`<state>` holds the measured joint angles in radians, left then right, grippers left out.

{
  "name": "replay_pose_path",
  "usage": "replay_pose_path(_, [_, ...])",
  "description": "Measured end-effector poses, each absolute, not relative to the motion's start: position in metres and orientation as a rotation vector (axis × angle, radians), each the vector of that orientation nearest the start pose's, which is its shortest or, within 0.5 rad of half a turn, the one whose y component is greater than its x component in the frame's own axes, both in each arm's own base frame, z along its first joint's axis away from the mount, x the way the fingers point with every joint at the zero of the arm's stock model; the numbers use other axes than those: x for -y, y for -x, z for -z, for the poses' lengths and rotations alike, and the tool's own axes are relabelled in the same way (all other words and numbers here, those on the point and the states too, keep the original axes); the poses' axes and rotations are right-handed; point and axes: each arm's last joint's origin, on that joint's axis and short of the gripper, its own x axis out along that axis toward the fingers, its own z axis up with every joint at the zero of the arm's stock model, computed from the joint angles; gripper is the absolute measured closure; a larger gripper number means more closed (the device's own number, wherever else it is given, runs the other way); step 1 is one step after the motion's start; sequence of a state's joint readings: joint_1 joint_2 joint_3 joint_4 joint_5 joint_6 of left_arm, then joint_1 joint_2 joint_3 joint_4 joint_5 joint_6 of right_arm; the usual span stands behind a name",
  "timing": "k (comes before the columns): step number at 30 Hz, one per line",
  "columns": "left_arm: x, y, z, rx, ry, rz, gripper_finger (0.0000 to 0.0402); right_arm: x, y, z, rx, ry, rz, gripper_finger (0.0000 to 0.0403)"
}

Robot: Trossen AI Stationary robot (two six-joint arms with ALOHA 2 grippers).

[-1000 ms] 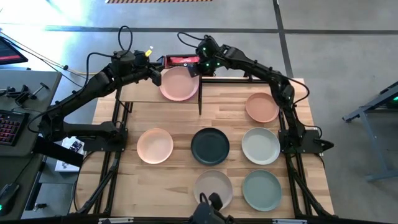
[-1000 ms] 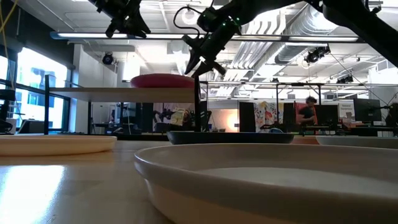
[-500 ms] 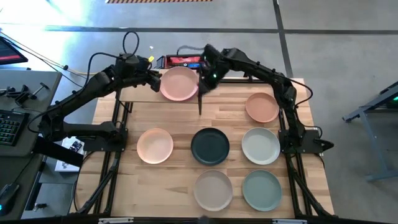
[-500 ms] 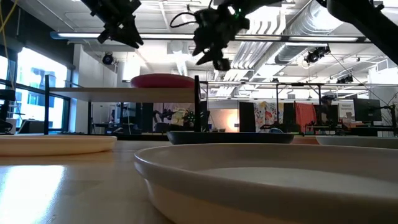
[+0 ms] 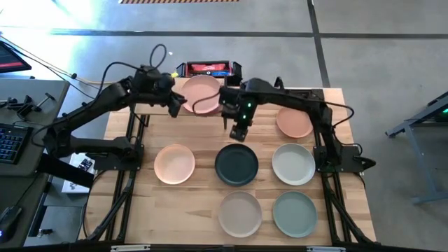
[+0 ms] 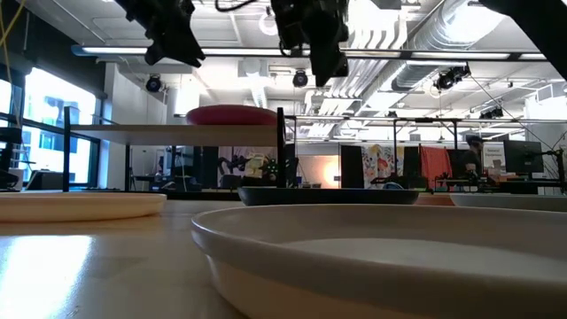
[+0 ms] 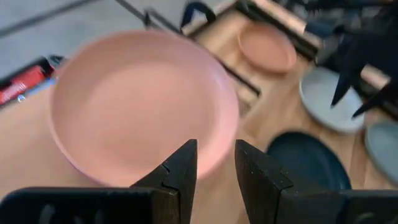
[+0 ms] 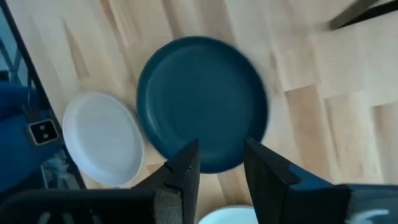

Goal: Place and stack plates onto a shelf
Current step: Stack the black plate on top of the brown plate on the shelf

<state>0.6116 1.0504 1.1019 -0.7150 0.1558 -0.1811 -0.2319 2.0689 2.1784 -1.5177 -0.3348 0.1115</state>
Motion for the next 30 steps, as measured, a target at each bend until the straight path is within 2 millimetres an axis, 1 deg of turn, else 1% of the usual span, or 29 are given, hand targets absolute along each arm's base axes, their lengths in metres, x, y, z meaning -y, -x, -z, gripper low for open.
replay_pose_path(5, [-0.101, -0.173, -0.339, -0.685, 0.419, -0.448, 0.0303, 0.057, -0.393, -0.327, -1.405, -0.367, 0.04, 0.03])
replay_pose_path(9, [-0.091, -0.176, -0.338, -0.708, 0.417, -0.408, 0.0303, 0.044, -0.395, -0.325, -1.421, -0.315, 0.058, 0.03])
replay_pose_path(14, [-0.079, -0.181, -0.338, -0.726, 0.4, -0.35, 0.0303, 0.036, -0.399, -0.319, -1.442, -0.293, 0.112, 0.03])
replay_pose_path(18, [-0.07, -0.182, -0.335, -0.767, 0.391, -0.31, 0.0303, 0.031, -0.4, -0.318, -1.44, -0.303, 0.129, 0.03])
replay_pose_path(23, [-0.061, -0.184, -0.334, -0.8, 0.373, -0.309, 0.0303, 0.029, -0.403, -0.318, -1.412, -0.301, 0.181, 0.03])
replay_pose_path(25, [-0.057, -0.185, -0.333, -0.806, 0.354, -0.312, 0.0303, 0.029, -0.406, -0.308, -1.406, -0.313, 0.197, 0.03])
replay_pose_path(30, [-0.05, -0.187, -0.333, -0.815, 0.336, -0.282, 0.0303, 0.026, -0.406, -0.267, -1.498, -0.325, 0.229, 0.03])
